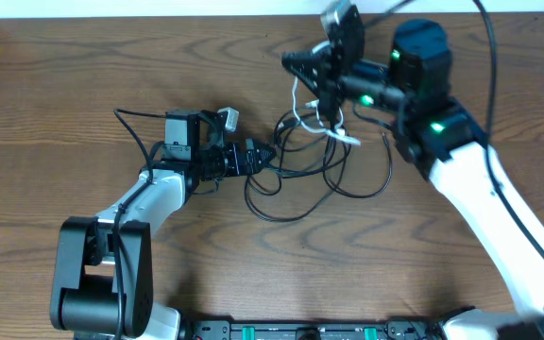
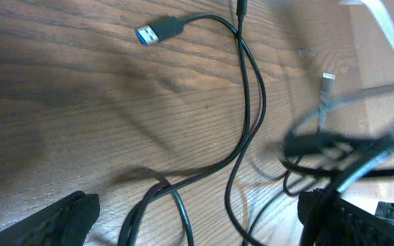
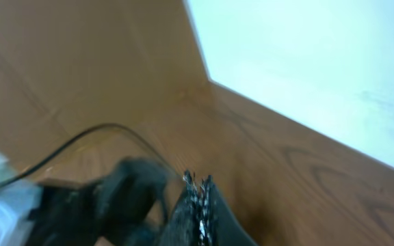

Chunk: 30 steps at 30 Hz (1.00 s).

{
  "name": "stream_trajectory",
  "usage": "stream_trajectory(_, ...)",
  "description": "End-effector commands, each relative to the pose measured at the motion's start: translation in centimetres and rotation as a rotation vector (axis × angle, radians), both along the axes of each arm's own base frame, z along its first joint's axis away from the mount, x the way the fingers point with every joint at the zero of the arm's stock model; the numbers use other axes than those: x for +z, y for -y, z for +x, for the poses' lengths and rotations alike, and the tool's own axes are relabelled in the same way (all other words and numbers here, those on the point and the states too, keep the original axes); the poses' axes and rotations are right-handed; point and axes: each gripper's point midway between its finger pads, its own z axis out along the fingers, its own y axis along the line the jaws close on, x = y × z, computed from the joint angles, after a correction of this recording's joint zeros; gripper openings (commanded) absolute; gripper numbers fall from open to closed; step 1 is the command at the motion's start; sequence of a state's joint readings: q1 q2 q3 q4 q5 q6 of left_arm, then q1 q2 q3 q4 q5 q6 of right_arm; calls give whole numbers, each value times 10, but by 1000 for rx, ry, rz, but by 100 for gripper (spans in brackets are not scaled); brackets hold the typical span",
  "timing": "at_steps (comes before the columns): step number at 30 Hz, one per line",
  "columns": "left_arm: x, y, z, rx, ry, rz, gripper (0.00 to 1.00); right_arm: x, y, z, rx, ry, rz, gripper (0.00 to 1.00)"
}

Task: Untangle cables
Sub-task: 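Pull the white cable far rightward with the right gripper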

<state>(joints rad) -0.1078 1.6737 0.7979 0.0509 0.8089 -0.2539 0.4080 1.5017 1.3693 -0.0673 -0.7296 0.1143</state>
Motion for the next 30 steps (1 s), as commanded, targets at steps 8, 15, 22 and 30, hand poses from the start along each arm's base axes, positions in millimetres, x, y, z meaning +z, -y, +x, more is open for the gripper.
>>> stream_trajectory(8,4,0,2,-9,20,3,99,-128,25,3,-133,-197,-434,1)
stream_trajectory(15,4,0,2,-9,20,3,99,-98,21,8,-112,-130,-368,1)
stream_trajectory(22,4,0,2,-9,20,3,99,16,79,-26,-172,72,-206,1)
stream_trajectory(30,4,0,2,-9,20,3,99,-11,152,-12,-470,-58,-337,1)
